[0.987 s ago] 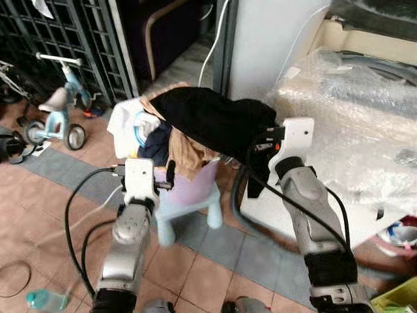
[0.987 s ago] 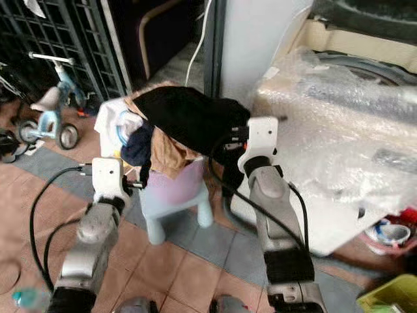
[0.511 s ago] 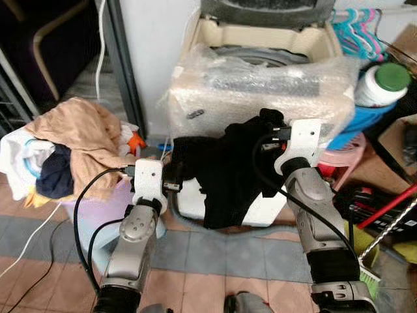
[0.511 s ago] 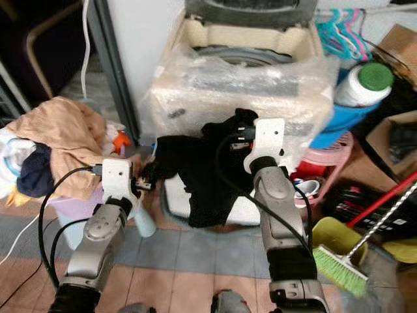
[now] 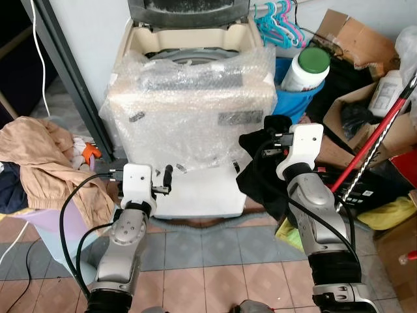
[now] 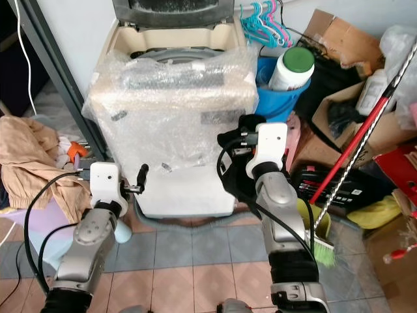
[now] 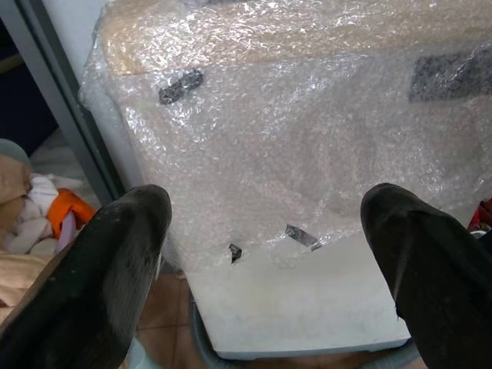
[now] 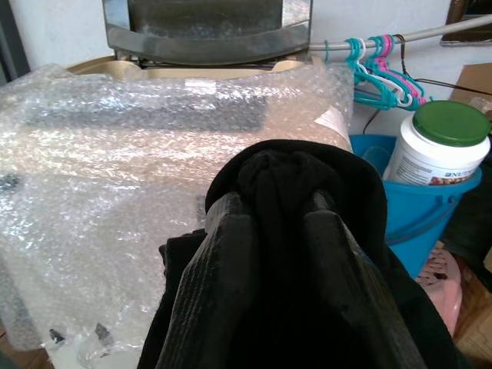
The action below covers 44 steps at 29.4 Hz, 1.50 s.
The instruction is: Clothes washing
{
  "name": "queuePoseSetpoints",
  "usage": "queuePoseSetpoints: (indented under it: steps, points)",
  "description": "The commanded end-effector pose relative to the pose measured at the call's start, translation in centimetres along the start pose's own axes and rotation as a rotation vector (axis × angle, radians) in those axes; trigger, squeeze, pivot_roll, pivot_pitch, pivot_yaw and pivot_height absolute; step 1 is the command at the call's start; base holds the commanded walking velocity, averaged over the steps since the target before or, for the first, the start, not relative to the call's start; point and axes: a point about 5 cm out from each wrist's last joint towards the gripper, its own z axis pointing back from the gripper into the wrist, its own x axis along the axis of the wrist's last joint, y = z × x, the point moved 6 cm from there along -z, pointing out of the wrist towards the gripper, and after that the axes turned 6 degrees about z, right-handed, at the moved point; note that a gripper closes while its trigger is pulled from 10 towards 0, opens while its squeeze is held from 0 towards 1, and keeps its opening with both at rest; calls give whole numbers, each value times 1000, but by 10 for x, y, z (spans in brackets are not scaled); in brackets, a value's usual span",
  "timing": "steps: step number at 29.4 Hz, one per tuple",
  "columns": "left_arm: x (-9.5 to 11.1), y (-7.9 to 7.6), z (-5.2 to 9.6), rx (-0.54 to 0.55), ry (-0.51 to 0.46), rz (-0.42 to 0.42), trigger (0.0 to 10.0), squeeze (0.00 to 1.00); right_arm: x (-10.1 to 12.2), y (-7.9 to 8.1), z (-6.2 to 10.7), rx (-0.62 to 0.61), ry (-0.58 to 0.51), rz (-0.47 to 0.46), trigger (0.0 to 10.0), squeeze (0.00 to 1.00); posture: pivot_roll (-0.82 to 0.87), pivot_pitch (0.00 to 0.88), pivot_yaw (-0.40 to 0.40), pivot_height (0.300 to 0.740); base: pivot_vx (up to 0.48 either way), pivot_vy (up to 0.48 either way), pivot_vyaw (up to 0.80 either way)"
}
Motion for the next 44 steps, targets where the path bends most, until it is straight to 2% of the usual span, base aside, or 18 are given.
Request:
queuePoseSetpoints:
  steps: [1,7,11,15,20,25,27,31,35,44]
  points:
    - [5,8,1,26,-14,-20,10000,0,21,10,-3,44,-75,14,10000,0,-49,0,24,740,0,0,0]
    - [7,21,10,58,-15,-42,10000,0,-4,0,16,-1,-16,-25,10000,0,-18,0,32,740,0,0,0]
    - [15,22,9,58,-27,-61,10000,0,-15,3,21,-21,6,-37,10000,0,16,0,66,740,0,0,0]
    - [19,21,10,41,-34,-83,10000,0,-15,8,23,-27,7,-40,10000,0,25,0,76,740,0,0,0]
    - [10,27,18,43,-9,-83,10000,0,-19,14,31,-22,24,-63,10000,0,12,0,63,740,0,0,0]
    - [6,27,23,51,6,-73,10000,0,-9,20,27,22,-5,-53,10000,0,13,0,42,740,219,0,0]
    - [3,29,22,70,19,-67,10000,0,4,18,17,63,-43,14,10000,0,5,0,36,740,409,0,0]
    - [0,30,21,75,27,-66,10000,0,26,16,8,108,-114,66,10000,0,-9,0,34,740,444,0,592]
    - [0,26,18,60,27,-66,10000,0,47,5,-1,95,-162,62,10000,0,-20,0,41,740,453,0,770]
    - [0,24,16,50,32,-70,10000,0,60,-12,-9,59,-193,79,10000,0,-20,0,46,740,453,0,605]
